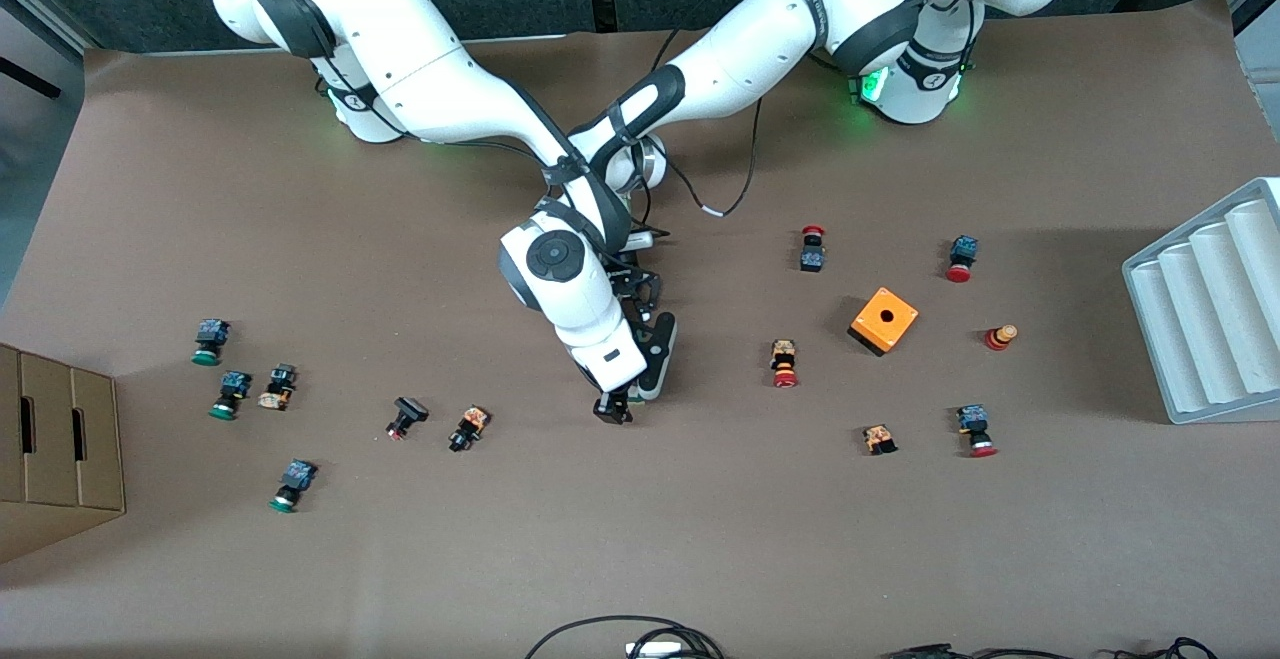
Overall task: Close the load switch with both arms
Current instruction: 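Push the handle blades down into the switch clips with the right gripper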
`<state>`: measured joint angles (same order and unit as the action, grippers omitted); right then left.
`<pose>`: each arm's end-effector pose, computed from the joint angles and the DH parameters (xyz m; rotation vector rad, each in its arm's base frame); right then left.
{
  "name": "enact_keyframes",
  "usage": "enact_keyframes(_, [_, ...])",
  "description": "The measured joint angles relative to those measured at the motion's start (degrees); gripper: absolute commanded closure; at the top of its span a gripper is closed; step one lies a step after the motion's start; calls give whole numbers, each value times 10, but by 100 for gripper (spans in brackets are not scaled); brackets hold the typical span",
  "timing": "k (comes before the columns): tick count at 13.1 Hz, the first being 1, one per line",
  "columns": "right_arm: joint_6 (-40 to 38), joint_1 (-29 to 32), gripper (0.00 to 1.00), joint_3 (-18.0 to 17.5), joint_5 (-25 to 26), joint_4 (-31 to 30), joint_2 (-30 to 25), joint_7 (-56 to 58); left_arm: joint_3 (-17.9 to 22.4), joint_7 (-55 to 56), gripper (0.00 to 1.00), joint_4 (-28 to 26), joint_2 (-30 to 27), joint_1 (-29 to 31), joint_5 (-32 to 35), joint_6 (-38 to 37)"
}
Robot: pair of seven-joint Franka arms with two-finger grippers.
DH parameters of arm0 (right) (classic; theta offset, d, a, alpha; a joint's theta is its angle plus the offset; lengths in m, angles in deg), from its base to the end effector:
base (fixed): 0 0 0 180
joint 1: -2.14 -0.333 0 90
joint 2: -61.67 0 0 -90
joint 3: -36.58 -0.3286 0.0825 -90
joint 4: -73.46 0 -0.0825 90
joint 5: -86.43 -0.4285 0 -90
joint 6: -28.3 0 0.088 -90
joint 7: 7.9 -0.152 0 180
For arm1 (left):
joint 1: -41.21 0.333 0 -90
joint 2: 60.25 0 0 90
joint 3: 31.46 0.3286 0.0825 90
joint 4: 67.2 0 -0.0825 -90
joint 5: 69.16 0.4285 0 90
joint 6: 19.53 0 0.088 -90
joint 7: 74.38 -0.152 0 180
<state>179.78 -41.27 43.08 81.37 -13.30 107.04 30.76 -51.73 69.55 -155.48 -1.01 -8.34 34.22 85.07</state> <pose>0.6309 0.4902 0.1678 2.4489 1.8541 0.5324 0.3853 -0.6131 0.0218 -2.5267 -0.2742 -1.7418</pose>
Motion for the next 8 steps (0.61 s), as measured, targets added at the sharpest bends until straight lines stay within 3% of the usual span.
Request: enact_keyframes(8, [13, 1, 37, 0, 0, 1, 8, 0, 0, 0, 72, 0, 0, 0, 0, 0])
